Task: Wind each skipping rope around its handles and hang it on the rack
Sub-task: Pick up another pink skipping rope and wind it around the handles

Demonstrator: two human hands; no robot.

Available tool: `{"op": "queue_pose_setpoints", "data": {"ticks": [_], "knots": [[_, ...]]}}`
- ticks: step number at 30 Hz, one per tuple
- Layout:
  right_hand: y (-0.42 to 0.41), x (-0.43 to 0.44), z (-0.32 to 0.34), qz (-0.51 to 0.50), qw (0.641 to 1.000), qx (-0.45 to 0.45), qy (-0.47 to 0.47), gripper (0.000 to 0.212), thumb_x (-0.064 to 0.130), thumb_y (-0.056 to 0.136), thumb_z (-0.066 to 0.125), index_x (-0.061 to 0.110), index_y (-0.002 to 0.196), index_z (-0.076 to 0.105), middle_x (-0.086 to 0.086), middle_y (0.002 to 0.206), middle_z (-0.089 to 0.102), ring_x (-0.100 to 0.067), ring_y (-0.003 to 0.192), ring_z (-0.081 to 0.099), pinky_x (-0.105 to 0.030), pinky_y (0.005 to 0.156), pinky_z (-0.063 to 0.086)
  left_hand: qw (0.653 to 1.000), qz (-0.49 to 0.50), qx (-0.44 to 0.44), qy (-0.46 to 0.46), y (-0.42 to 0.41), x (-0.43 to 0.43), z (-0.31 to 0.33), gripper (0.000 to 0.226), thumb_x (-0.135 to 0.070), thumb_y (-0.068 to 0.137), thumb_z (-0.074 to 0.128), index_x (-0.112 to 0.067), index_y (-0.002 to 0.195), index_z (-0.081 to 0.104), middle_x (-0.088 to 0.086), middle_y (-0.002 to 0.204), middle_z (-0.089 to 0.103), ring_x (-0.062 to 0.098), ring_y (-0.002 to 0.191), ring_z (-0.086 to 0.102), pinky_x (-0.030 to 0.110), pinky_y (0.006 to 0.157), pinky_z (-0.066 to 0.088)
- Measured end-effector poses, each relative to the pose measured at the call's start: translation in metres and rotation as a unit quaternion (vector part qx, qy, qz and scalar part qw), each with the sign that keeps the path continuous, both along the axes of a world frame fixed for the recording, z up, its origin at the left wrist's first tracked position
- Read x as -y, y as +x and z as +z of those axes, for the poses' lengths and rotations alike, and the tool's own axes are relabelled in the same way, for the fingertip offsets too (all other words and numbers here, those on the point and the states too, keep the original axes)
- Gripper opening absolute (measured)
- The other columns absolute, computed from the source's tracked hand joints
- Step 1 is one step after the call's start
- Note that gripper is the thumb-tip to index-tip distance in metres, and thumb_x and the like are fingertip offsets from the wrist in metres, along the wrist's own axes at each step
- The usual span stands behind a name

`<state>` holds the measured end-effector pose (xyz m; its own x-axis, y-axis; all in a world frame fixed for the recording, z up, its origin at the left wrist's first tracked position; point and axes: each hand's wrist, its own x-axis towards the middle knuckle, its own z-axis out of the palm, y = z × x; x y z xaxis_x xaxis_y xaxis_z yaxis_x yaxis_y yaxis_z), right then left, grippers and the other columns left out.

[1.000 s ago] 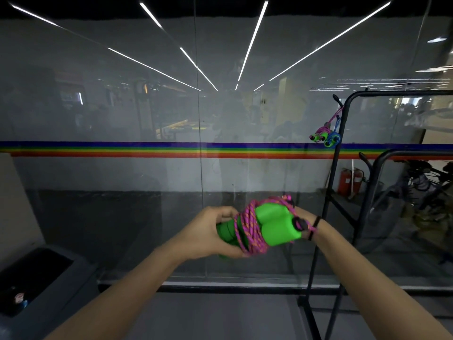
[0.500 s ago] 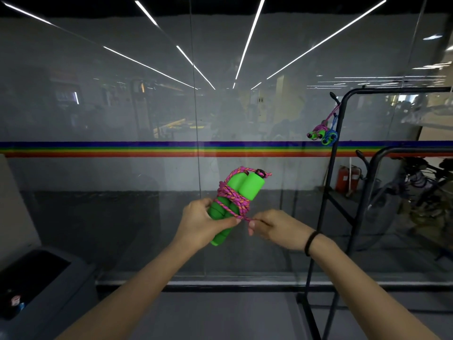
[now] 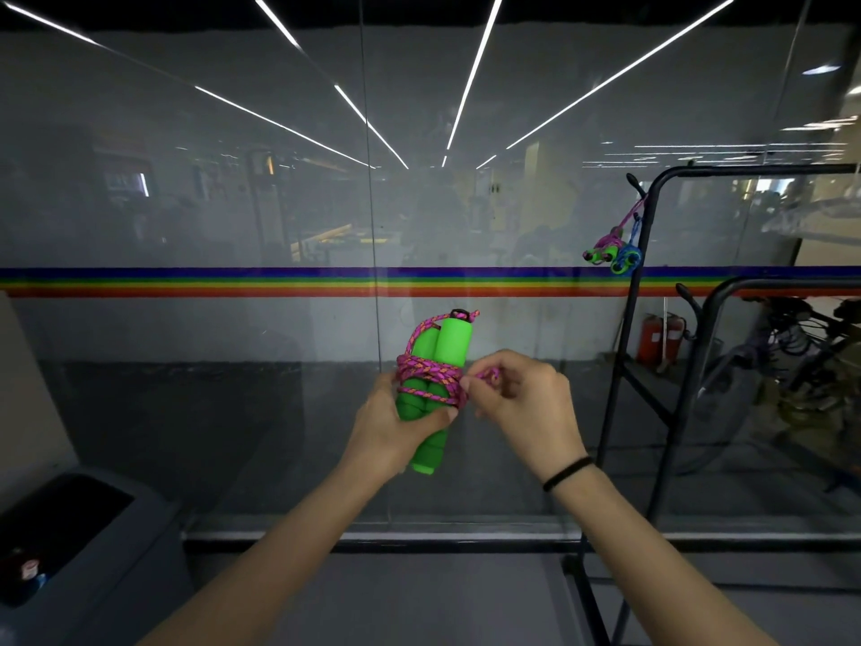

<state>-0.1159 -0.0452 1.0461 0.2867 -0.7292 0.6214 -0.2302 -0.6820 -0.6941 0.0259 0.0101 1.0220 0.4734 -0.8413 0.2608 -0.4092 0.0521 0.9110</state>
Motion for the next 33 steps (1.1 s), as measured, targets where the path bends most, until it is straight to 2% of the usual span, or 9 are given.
{"op": "queue_pose_setpoints", "data": {"ticks": [3, 6, 9, 12, 15, 19, 24, 29, 33], "knots": [[0.004, 0.001, -0.002, 0.061, 0.991, 0.097, 0.074, 0.01, 0.01, 0.078, 0.07, 0.019, 0.075, 0.068, 0.002, 0.059, 0.062, -0.005, 0.049, 0.055, -0.018, 0.053, 0.047, 1.0, -0.016, -0.011, -0.017, -0.007, -0.004, 0.0, 0.057, -0.038, 0.056, 0.077, -0.027, 0.106, 0.052, -0.002, 0.096, 0.07, 0.016, 0.09, 0.067, 0.042, 0.085, 0.055], [0.006, 0.0, -0.002, 0.079, 0.984, 0.132, 0.084, 0.017, 0.006, 0.083, 0.064, 0.022, 0.078, 0.069, -0.01, 0.084, 0.065, -0.009, 0.059, 0.062, -0.021, 0.059, 0.052, 0.999, -0.029, 0.014, -0.025, -0.014, -0.007, -0.003, 0.057, -0.031, 0.066, 0.079, -0.025, 0.112, 0.047, -0.001, 0.103, 0.067, 0.016, 0.095, 0.065, 0.039, 0.087, 0.054], [0.006, -0.004, -0.003, 0.072, 0.988, 0.119, 0.066, 0.016, 0.004, 0.086, 0.059, 0.012, 0.095, 0.07, -0.01, 0.093, 0.063, 0.0, 0.067, 0.065, -0.013, 0.064, 0.053, 0.998, -0.021, 0.039, -0.038, -0.018, -0.008, -0.004, 0.054, -0.024, 0.074, 0.076, -0.021, 0.117, 0.044, -0.001, 0.106, 0.065, 0.015, 0.097, 0.063, 0.033, 0.084, 0.052], [0.005, -0.005, -0.004, 0.059, 0.995, 0.075, 0.034, 0.025, 0.006, 0.085, 0.061, 0.02, 0.105, 0.067, -0.002, 0.089, 0.062, -0.013, 0.075, 0.067, -0.023, 0.071, 0.056, 0.997, -0.024, 0.057, -0.045, -0.019, -0.01, -0.004, 0.055, -0.023, 0.077, 0.073, -0.021, 0.121, 0.041, -0.003, 0.106, 0.062, 0.013, 0.098, 0.061, 0.03, 0.084, 0.051], [0.002, -0.007, -0.001, 0.052, 0.992, 0.103, 0.041, 0.026, 0.006, 0.075, 0.072, 0.026, 0.089, 0.063, 0.003, 0.075, 0.064, -0.007, 0.069, 0.063, -0.017, 0.065, 0.054, 0.996, -0.033, 0.068, -0.05, -0.02, -0.013, -0.006, 0.054, -0.022, 0.078, 0.071, -0.021, 0.121, 0.04, -0.004, 0.105, 0.062, 0.011, 0.098, 0.061, 0.032, 0.084, 0.052], [-0.001, -0.008, 0.002, 0.029, 0.998, 0.051, 0.015, 0.009, 0.011, 0.073, 0.074, 0.018, 0.077, 0.071, 0.01, 0.069, 0.068, -0.001, 0.069, 0.063, -0.006, 0.063, 0.047, 0.995, -0.026, 0.075, -0.057, -0.02, -0.015, -0.008, 0.051, -0.017, 0.078, 0.071, -0.024, 0.118, 0.039, -0.009, 0.096, 0.061, -0.002, 0.086, 0.058, 0.008, 0.067, 0.045], [-0.001, -0.009, 0.0, 0.037, 0.999, -0.01, -0.029, 0.008, 0.013, 0.073, 0.075, 0.017, 0.08, 0.075, 0.004, 0.074, 0.071, -0.009, 0.071, 0.065, -0.017, 0.068, 0.053, 0.993, -0.006, 0.091, -0.069, -0.019, -0.015, -0.008, 0.05, -0.013, 0.079, 0.07, -0.022, 0.118, 0.039, -0.016, 0.09, 0.058, -0.006, 0.081, 0.055, 0.0, 0.06, 0.041], [0.002, -0.014, 0.001, 0.059, 0.994, -0.038, -0.079, 0.01, 0.011, 0.072, 0.076, 0.015, 0.081, 0.075, 0.006, 0.076, 0.068, -0.006, 0.075, 0.061, -0.009, 0.069, 0.048, 0.994, 0.0, 0.092, -0.055, -0.022, -0.015, -0.007, 0.046, -0.016, 0.082, 0.067, -0.016, 0.118, 0.04, -0.012, 0.087, 0.058, 0.005, 0.081, 0.059, 0.004, 0.058, 0.043], [0.008, -0.017, -0.002, 0.062, 0.992, -0.044, -0.102, 0.01, 0.013, 0.072, 0.075, 0.014, 0.082, 0.075, 0.001, 0.085, 0.066, -0.013, 0.084, 0.061, -0.025, 0.079, 0.053, 0.993, -0.005, 0.107, -0.046, -0.025, -0.014, -0.002, 0.044, -0.011, 0.086, 0.06, -0.01, 0.122, 0.035, -0.015, 0.081, 0.053, -0.006, 0.069, 0.051, 0.003, 0.051, 0.042]]}}
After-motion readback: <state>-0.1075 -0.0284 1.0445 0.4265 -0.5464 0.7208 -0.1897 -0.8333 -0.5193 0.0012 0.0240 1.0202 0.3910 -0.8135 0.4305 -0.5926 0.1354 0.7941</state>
